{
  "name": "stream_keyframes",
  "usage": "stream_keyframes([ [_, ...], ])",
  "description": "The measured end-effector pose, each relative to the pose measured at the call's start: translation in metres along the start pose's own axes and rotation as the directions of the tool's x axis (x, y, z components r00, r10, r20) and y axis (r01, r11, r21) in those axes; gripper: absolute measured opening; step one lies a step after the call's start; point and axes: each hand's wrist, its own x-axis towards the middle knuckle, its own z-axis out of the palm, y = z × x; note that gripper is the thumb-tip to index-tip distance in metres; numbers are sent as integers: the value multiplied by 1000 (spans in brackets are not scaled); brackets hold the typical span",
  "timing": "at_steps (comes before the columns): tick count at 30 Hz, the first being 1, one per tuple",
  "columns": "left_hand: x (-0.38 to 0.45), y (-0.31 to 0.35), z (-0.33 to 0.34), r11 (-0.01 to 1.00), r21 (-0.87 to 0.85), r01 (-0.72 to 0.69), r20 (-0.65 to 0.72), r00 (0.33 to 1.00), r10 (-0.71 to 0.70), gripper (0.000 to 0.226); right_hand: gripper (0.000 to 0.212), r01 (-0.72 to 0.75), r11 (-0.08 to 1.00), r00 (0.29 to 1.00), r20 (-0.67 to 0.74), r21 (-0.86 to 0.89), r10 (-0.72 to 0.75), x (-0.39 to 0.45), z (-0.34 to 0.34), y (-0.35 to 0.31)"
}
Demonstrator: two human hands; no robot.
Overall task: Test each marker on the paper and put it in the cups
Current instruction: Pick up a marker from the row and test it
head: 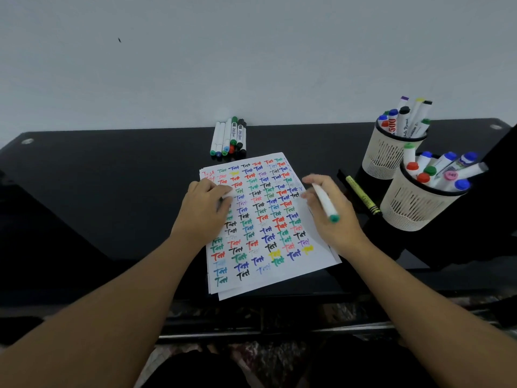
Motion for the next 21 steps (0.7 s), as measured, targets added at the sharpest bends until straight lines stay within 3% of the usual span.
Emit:
stream_keyframes([
  [2,0,1,-1,1000,-16,4,4,1000,-4,36,62,1,1000,990,138,-13,1,3,-2,-5],
  [5,-2,3,-5,999,-46,0,-7,1000,0,35,79,-88,992,961,269,87,62,16,-1,-14],
  [7,-3,5,-6,998,-56,-2,-4,1000,1,35,68,-81,990,961,273,116,47,25,3,-22],
  [10,-3,6,-7,998,-59,6,4,1000,-5,34,34,-37,993,980,200,108,15,37,8,-36],
  [11,-3,6,-8,998,-62,7,4,1000,-7,34,32,-33,997,972,234,73,15,40,8,-41],
  [13,-4,8,-8,998,-68,12,1,1000,-12,33,52,26,992,920,392,-123,24,44,10,-49],
  [14,-4,9,-9,998,-66,19,1,1000,-19,33,59,104,957,888,459,-270,33,46,11,-50],
  [16,-4,9,-9,998,-62,23,-1,1000,-24,33,47,256,816,870,492,-518,39,51,16,-49],
  [18,-5,8,-8,998,-64,13,-8,1000,-14,31,26,298,742,888,460,-600,16,56,18,-46],
  [21,-5,7,-7,998,-55,-4,-9,1000,3,31,22,305,751,906,421,-585,-40,58,21,-41],
])
